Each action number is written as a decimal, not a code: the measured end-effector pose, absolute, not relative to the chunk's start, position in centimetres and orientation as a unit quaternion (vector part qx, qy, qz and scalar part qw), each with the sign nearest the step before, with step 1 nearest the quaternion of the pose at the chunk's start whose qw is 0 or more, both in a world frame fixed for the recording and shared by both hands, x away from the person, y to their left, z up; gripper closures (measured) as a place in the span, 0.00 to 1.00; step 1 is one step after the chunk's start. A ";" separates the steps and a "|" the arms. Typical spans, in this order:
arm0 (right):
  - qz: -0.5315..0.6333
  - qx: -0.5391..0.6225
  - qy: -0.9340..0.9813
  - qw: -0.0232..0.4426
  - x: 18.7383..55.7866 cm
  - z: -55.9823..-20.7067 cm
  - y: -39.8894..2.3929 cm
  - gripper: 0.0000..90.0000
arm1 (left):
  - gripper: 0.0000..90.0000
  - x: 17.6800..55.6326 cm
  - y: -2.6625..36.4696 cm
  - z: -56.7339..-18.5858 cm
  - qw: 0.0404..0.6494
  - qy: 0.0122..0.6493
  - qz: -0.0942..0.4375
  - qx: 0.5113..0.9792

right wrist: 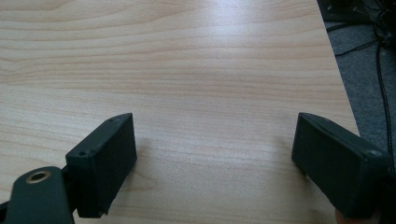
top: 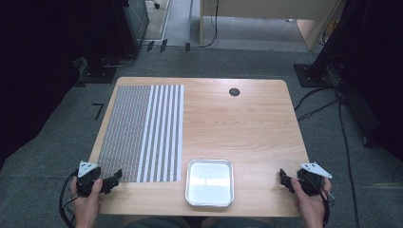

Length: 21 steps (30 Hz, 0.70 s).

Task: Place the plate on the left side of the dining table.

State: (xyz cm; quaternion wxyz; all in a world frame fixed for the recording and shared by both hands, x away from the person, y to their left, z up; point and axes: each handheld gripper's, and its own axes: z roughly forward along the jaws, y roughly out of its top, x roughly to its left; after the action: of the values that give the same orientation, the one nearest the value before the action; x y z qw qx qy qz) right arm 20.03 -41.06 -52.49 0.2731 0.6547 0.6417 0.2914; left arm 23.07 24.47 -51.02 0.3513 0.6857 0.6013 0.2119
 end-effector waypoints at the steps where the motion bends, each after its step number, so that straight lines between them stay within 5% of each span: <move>1: 0.292 0.654 0.642 0.273 20.0 -52.5 -41.1 0.15 | 0.14 23.0 24.4 -51.0 0.352 0.601 0.213 0.686; 21: 0.319 0.653 0.628 0.277 19.7 -51.4 -40.2 0.16 | 0.14 22.8 23.3 -50.3 0.349 0.593 0.229 0.689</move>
State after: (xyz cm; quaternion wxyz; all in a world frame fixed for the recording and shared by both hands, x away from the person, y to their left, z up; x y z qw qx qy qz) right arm 19.74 -40.16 -51.44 0.2774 0.6531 0.6284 0.3188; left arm 22.84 23.33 -50.31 0.3489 0.6886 0.5929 0.2292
